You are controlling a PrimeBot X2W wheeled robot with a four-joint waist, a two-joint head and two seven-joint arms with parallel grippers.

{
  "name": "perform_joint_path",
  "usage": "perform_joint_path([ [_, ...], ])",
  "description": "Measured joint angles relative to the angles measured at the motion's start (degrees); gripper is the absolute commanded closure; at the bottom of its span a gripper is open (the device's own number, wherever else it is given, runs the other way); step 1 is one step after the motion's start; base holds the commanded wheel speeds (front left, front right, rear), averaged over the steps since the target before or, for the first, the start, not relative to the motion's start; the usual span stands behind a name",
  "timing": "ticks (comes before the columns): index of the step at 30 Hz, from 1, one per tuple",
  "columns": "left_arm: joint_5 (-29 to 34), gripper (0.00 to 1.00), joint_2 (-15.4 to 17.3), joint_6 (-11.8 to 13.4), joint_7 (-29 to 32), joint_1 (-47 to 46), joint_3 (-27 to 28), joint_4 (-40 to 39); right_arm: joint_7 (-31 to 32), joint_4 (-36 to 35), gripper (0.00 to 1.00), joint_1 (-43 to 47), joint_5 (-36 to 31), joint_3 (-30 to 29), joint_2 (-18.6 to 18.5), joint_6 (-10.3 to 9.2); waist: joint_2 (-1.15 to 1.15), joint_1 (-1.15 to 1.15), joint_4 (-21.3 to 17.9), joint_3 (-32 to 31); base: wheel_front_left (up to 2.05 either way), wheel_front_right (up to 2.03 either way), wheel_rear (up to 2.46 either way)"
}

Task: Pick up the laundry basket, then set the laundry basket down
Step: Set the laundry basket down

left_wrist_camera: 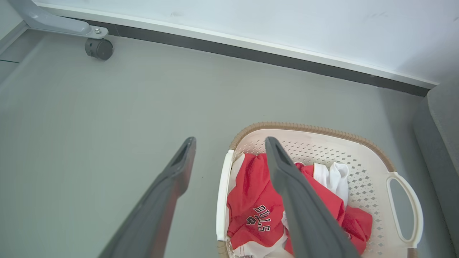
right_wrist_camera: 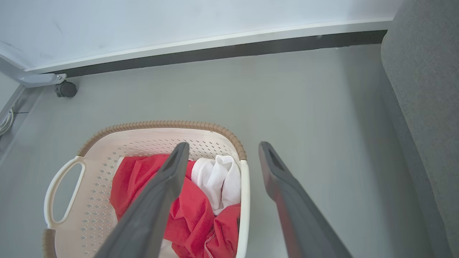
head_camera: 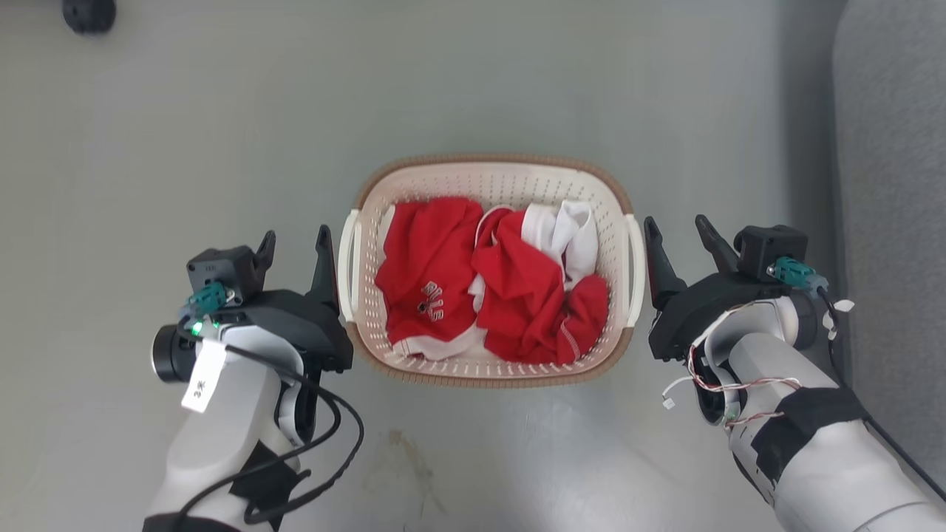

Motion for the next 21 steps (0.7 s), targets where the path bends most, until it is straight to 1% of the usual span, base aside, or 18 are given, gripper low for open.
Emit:
perform_joint_path([
  [10,2.4,0.00,0.1,1.0,0.0,5.6,2.8,-5.6,0.0,-5.7,0.00,5.1,-3.0,-3.8,0.0,-0.63,0.00,0.00,-0.8,-5.6,0.00,0.00,0.00],
  [11,2.6,0.00,0.1,1.0,0.0,6.5,3.2,-6.4,0.0,-6.4,0.00,5.8,-3.4,-4.4,0.1,-0.96,0.00,-0.01,-0.9,-6.2,0.00,0.00,0.00],
  [17,3.8,0.00,0.3,1.5,0.0,10.7,4.6,-10.7,0.0,-10.7,0.00,9.7,-5.4,-7.0,0.1,-1.55,0.00,-0.01,-1.5,-9.2,0.00,0.00,0.00],
  [21,5.4,0.00,0.3,1.8,0.0,13.1,5.2,-13.5,0.0,-12.9,0.00,12.3,-7.3,-8.4,0.1,-1.59,0.00,-0.01,-1.8,-10.9,0.00,0.00,0.00],
])
